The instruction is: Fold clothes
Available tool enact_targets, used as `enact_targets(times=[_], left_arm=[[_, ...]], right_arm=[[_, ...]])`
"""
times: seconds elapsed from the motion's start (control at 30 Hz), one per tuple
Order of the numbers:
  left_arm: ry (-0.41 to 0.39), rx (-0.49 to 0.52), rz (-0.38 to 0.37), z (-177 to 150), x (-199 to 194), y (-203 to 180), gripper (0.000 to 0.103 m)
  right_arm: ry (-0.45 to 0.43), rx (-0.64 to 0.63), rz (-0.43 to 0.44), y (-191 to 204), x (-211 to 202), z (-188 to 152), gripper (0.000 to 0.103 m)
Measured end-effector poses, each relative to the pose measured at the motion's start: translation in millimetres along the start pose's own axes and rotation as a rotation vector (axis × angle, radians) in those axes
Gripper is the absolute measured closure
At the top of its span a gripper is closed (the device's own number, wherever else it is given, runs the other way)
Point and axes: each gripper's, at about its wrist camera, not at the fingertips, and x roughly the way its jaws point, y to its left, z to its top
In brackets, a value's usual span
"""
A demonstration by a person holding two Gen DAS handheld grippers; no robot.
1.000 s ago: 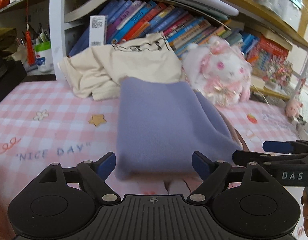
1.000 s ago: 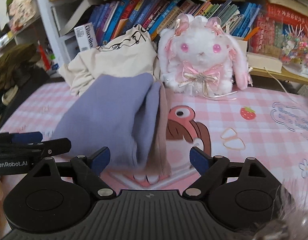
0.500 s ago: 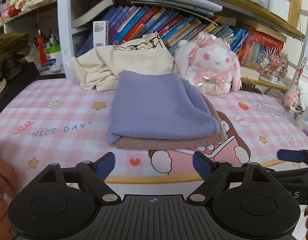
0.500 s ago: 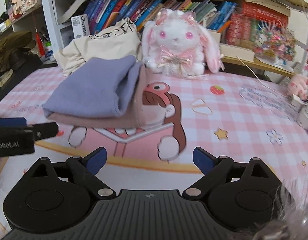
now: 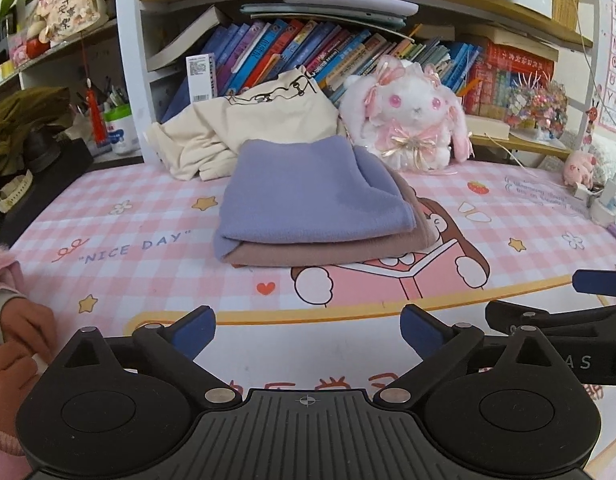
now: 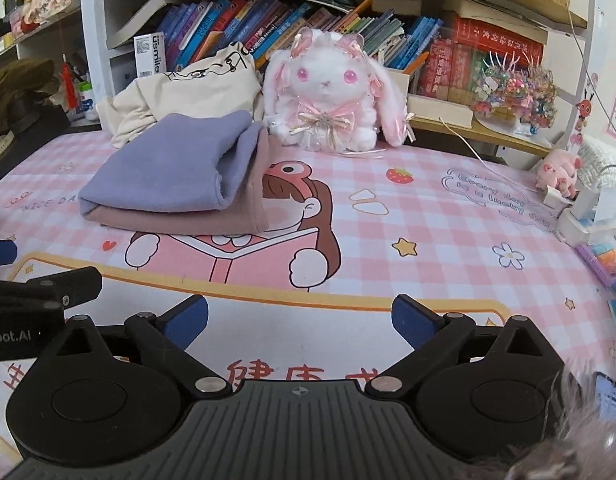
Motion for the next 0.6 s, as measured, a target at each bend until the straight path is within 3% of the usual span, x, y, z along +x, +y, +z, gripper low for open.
enact_targets(times=[0.2, 0.6], left_arm=[[0.015, -0.024, 0.049, 0, 2, 9, 0.000], [0.006, -0.044, 0.035, 2, -2, 17, 0.000]], right_arm=[[0.005, 0.004, 0.002, 3, -4, -2, 0.002], [-0.002, 0.011, -0.004, 7, -9, -2, 0.001]])
